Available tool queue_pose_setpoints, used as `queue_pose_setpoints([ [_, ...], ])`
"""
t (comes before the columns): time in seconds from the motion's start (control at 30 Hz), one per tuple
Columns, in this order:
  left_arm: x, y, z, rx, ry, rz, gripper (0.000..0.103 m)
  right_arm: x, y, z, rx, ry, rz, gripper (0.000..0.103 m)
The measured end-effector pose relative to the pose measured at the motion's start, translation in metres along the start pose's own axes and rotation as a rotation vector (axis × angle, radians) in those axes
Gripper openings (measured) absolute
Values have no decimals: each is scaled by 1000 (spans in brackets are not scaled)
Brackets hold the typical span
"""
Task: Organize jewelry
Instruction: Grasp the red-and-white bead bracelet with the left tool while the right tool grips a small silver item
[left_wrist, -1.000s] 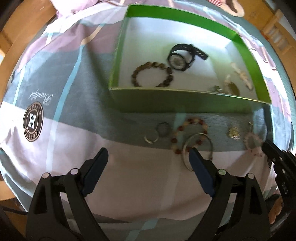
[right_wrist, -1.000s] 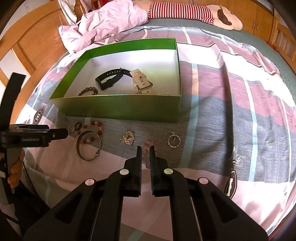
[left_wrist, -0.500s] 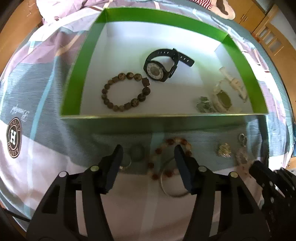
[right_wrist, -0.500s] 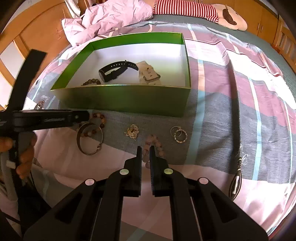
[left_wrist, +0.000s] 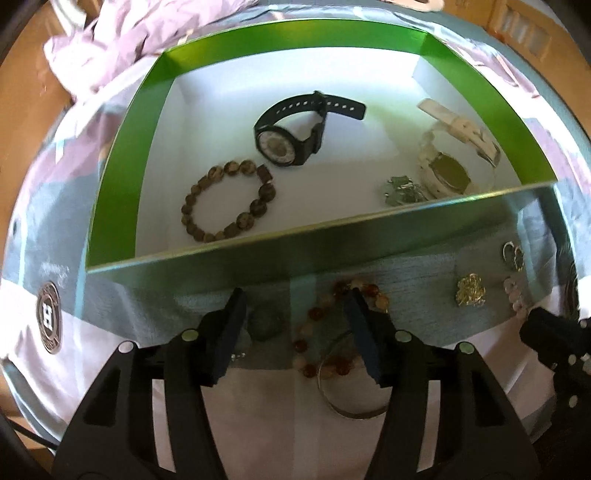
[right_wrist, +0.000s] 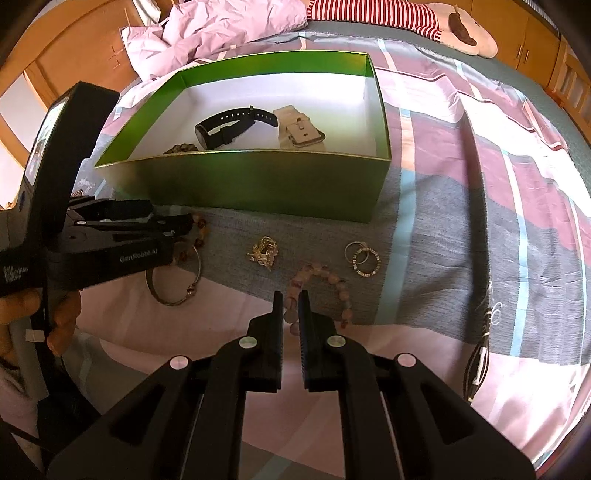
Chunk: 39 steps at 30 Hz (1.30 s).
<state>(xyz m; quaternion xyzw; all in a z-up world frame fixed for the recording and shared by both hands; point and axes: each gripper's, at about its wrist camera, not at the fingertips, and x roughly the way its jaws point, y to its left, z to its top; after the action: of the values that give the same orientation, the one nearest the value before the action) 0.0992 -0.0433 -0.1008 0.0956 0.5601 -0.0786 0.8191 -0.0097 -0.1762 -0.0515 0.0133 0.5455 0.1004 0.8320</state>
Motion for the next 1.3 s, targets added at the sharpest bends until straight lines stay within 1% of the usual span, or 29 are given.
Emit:
queue_pose_setpoints([
  [0.1, 2, -7, 1, 43, -9, 37, 61, 3, 0, 0, 0, 8, 0, 8],
  [0.27, 0, -21, -4, 108, -24, 74, 61, 6, 1, 0, -1, 16, 1, 8],
  [0.3, -2, -23, -7, 120, -26, 74, 57, 7, 1, 0, -2, 17, 1, 8],
  [0.33, -6, -27, -13, 131, -26, 69, 45, 8, 1, 0, -3, 18, 1, 8],
  [0.37, -7, -26, -15, 142, -20, 44, 36, 8, 1, 0, -4, 19, 0, 8],
  [0.4, -10, -29, -18, 143, -15, 28, 17, 8, 1, 0, -6, 19, 0, 8],
  [0.43, -11, -32, -18, 141, -3, 10, 11, 8, 1, 0, -6, 20, 0, 8],
  [0.5, -13, -34, -19, 151, -3, 21, 11, 9, 0, 0, -5, 20, -1, 8],
  [0.57, -14, -37, -19, 153, 2, 17, 11, 9, 1, 0, -5, 19, -4, 8],
  [0.63, -16, -36, -19, 134, 13, 6, 9, 10, 1, 0, -5, 18, -5, 8],
  [0.7, -22, -25, -24, 109, 16, 2, 9, 10, 1, 0, -6, 18, -8, 8],
  [0.77, -26, -15, -25, 94, -2, 2, 9, 10, 1, 0, -7, 16, -8, 8],
  [0.9, -47, -10, -26, 74, -46, -21, 9, 6, 1, 0, -5, 2, -4, 8],
  [1.03, -69, -9, -30, 62, -88, -41, 9, -5, 3, 1, -10, -40, 15, 8],
  [1.1, -75, -5, -27, 52, -110, -38, 9, -10, 4, 2, -16, -64, 23, 8],
  [1.2, -86, -7, -25, 51, -150, -11, 9, -14, 7, 4, -22, -88, 33, 8],
  [1.3, -95, -2, -21, 55, -183, -12, 9, -20, 9, 4, -33, -113, 45, 8],
])
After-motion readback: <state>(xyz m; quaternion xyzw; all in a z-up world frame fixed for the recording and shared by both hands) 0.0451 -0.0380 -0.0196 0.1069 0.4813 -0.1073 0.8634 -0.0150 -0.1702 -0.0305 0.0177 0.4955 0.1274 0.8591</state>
